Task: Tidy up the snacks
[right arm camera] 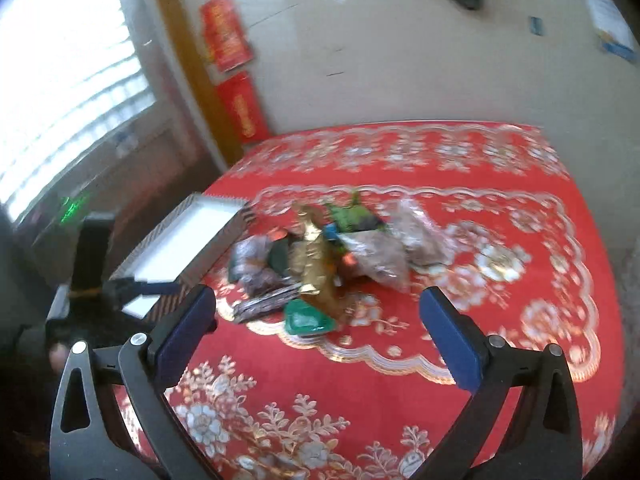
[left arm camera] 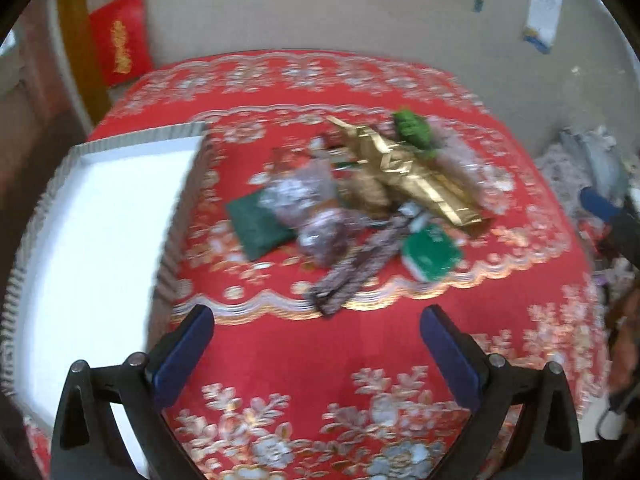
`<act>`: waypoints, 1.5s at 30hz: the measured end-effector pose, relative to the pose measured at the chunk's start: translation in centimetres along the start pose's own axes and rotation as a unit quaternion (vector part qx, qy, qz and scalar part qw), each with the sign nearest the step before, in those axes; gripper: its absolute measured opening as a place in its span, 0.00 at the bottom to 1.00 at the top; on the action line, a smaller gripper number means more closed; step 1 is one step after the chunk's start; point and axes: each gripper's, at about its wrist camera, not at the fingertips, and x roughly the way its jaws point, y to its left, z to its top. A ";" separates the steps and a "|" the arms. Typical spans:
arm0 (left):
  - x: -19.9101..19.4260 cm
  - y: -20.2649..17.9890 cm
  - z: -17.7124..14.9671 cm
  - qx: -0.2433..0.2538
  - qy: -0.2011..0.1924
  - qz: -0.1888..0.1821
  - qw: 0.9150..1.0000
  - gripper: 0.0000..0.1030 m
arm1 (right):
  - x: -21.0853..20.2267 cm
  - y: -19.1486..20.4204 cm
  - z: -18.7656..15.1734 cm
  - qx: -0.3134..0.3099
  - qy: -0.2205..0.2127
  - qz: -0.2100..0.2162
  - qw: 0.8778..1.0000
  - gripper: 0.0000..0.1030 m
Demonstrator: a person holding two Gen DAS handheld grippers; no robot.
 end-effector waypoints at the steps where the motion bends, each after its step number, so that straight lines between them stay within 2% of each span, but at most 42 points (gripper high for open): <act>1: -0.1 -0.1 -0.2 0.003 0.001 0.014 1.000 1.00 | 0.3 0.4 0.0 -0.010 0.014 0.010 1.000 1.00; 4: 0.3 -0.5 -0.7 0.018 0.027 0.057 0.998 1.00 | 1.4 0.1 0.0 -0.020 0.049 0.006 0.999 1.00; 6: 0.8 -1.3 -0.8 0.027 0.039 0.096 0.994 1.00 | 2.2 -0.5 -0.1 -0.009 0.072 -0.011 0.997 1.00; 9: 0.7 -1.9 -0.5 0.021 0.054 0.129 0.990 1.00 | 3.0 -2.2 -0.5 0.021 0.109 -0.030 0.993 1.00; 13: -0.1 -2.8 0.3 0.010 0.056 0.158 0.986 1.00 | 2.2 -2.9 -0.6 0.019 0.105 -0.037 0.994 1.00; 21: 0.8 -4.5 0.2 0.013 0.079 0.151 0.985 1.00 | 1.2 -1.9 -0.1 -0.006 0.080 -0.021 0.997 1.00; 26: 1.6 -4.2 0.6 0.017 0.083 0.141 0.986 1.00 | 1.1 -1.4 -0.1 -0.012 0.076 -0.027 0.997 1.00; 31: 2.0 -3.1 1.9 0.022 0.076 0.129 0.988 1.00 | 1.4 -1.1 0.5 -0.010 0.082 -0.055 0.995 1.00; 36: 3.1 -1.8 2.5 0.007 0.090 0.110 0.990 1.00 | 2.5 -1.1 0.7 0.010 0.105 -0.090 0.990 1.00; 45: 4.0 -1.7 2.7 0.017 0.096 0.095 0.991 1.00 | 1.8 -0.1 0.6 0.001 0.098 -0.122 0.988 1.00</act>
